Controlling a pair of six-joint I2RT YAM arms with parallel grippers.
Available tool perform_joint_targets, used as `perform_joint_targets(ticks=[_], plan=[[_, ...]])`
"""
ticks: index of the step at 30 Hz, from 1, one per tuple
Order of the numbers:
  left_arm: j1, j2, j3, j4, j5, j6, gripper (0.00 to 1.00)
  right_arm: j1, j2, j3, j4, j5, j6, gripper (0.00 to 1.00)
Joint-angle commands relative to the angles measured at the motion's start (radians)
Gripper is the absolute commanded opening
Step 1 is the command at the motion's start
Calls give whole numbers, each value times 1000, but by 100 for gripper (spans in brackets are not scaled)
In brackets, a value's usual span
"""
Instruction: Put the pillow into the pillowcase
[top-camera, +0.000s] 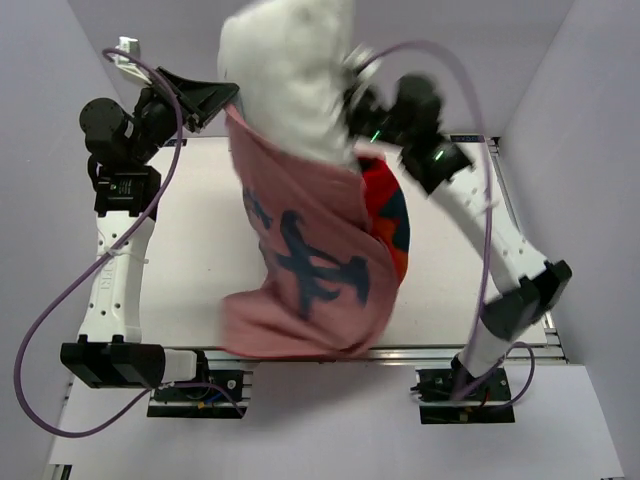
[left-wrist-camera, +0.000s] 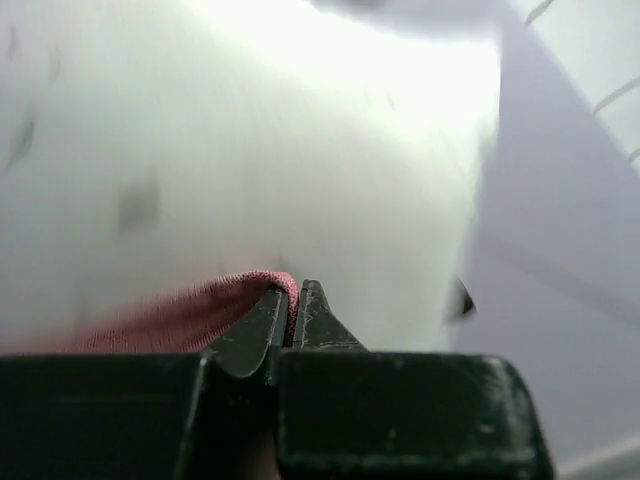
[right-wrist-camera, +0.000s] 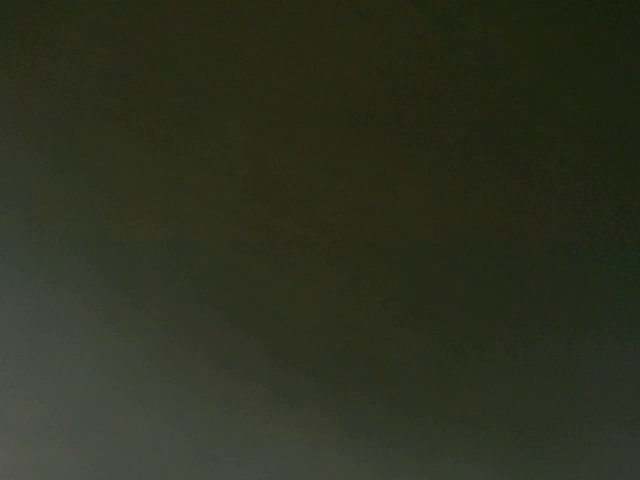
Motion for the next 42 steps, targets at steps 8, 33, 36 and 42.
perform_joint_targets(ticks=[8, 33, 36, 42], plan=[[-10, -35, 44, 12, 50, 69, 0, 17, -166, 19, 118, 188, -131, 0], [-10, -125, 55, 291, 131, 10, 0, -150, -140, 104, 499, 327, -57, 0], [-10, -168, 67, 217, 76, 97, 0, -101, -202, -41, 573, 373, -118, 0], [-10, -153, 52, 194, -90, 85, 0, -169, -237, -99, 490, 144, -49, 0]])
